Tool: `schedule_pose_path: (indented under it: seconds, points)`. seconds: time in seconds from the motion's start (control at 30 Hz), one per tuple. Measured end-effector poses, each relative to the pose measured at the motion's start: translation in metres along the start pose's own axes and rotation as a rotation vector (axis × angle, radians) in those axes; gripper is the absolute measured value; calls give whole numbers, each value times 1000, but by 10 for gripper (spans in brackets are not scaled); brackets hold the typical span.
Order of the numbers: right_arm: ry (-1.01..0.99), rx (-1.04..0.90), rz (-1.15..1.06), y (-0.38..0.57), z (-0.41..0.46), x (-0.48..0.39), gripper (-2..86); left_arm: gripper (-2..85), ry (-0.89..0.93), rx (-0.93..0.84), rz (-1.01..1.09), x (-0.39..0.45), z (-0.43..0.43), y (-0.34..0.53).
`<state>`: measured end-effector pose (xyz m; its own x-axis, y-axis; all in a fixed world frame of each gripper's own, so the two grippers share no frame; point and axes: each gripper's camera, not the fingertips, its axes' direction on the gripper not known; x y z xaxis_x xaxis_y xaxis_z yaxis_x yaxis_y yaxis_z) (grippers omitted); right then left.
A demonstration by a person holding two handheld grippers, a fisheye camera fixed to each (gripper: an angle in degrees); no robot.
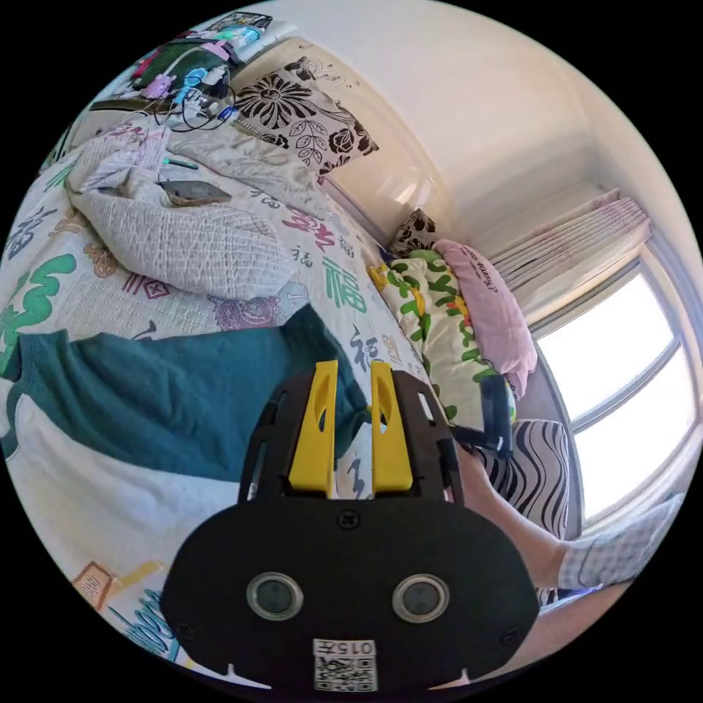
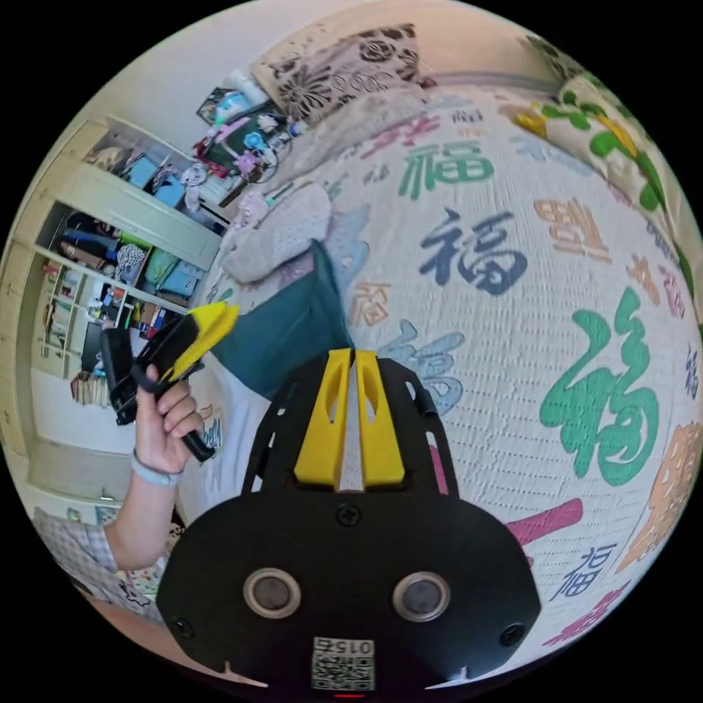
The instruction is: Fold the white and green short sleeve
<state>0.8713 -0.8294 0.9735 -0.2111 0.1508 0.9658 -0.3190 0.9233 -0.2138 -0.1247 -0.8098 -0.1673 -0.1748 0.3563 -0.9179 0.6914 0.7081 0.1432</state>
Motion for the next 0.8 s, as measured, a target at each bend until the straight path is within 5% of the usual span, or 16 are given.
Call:
schedule_pose_path:
  seconds: [0.17,0.33,0.5,0.8]
  points:
    - [-26,9,-57,30,-10,6,68,88,-202,90,-54,-29,-129,72]
    - [-34,-49,-175,55,-4,-16,71,111,-838,195,-440,-73,-295,172]
    - [-52,-111,-240,55,5,-36,67,131,-767,150,-654,-114,-326,212]
    - [-101,-85,-234,75,-20,-25,62,9,-995,85,-460,-109,-352,177]
